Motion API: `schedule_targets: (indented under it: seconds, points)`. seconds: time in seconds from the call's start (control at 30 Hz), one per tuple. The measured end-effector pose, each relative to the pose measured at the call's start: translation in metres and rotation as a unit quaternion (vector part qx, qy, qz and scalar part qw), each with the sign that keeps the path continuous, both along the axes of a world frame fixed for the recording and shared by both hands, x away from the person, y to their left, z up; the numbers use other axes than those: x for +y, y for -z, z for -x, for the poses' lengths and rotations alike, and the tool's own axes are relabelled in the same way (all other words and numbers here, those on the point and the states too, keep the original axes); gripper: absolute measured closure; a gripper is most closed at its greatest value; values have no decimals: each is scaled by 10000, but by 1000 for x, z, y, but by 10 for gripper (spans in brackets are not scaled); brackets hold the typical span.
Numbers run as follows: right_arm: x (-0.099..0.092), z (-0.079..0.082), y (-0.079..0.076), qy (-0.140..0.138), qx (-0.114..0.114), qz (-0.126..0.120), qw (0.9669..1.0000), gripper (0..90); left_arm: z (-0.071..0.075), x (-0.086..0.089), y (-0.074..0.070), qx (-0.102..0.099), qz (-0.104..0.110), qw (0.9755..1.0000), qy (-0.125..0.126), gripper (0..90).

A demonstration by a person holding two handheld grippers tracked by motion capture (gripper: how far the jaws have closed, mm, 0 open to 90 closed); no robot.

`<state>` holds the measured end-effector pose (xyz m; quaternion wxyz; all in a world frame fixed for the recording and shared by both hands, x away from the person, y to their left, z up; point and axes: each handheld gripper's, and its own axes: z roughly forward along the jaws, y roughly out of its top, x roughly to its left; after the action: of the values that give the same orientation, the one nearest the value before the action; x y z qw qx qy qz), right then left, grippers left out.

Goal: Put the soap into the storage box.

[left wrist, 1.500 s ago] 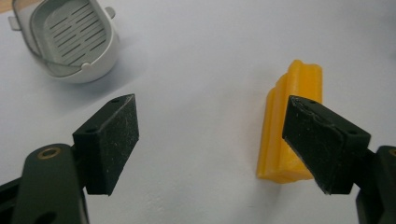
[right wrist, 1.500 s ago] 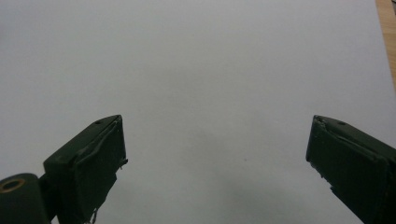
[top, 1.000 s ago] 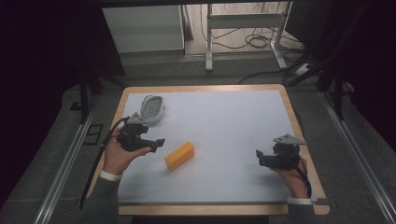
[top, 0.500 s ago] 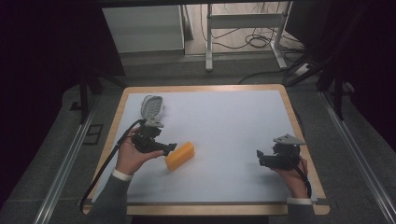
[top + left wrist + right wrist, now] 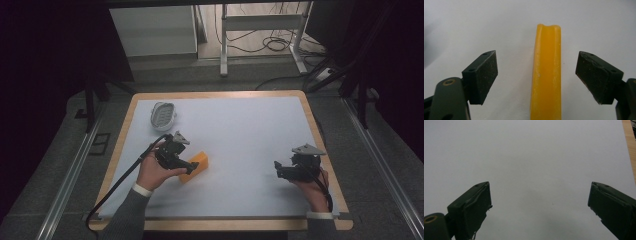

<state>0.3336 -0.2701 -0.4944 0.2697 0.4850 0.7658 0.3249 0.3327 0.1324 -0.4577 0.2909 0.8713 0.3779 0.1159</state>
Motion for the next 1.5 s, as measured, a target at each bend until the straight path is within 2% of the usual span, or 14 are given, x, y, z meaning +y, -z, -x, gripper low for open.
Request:
schedule_targets:
  seconds: [0.37,0.6,0.63,0.87,1.0,1.07,1.17,1.43,1.5]
  points:
    - [0,0,0,43,-1,-12,10000,48,-7,-11,20,293,-274,9992,20,193]
    - [0,-1,1,42,26,2,10000,48,-8,-12,27,359,-326,9988,14,236]
    - [1,-1,2,45,32,7,10000,48,-8,-12,28,366,-352,9987,28,285]
    - [1,-1,2,57,37,10,10000,49,-9,-16,34,406,-282,9987,77,405]
    - [1,-1,2,50,46,24,10000,48,-10,-19,39,552,-333,9978,160,463]
    - [1,-1,2,51,29,15,10000,48,-10,-20,41,609,-334,9974,182,553]
    - [0,-1,2,77,45,23,10000,48,-11,-19,41,670,-319,9971,166,597]
    - [0,-1,2,76,23,5,10000,49,-10,-19,40,580,-340,9977,107,612]
    - [0,-1,1,69,15,7,10000,48,-8,-19,38,432,-309,9985,87,612]
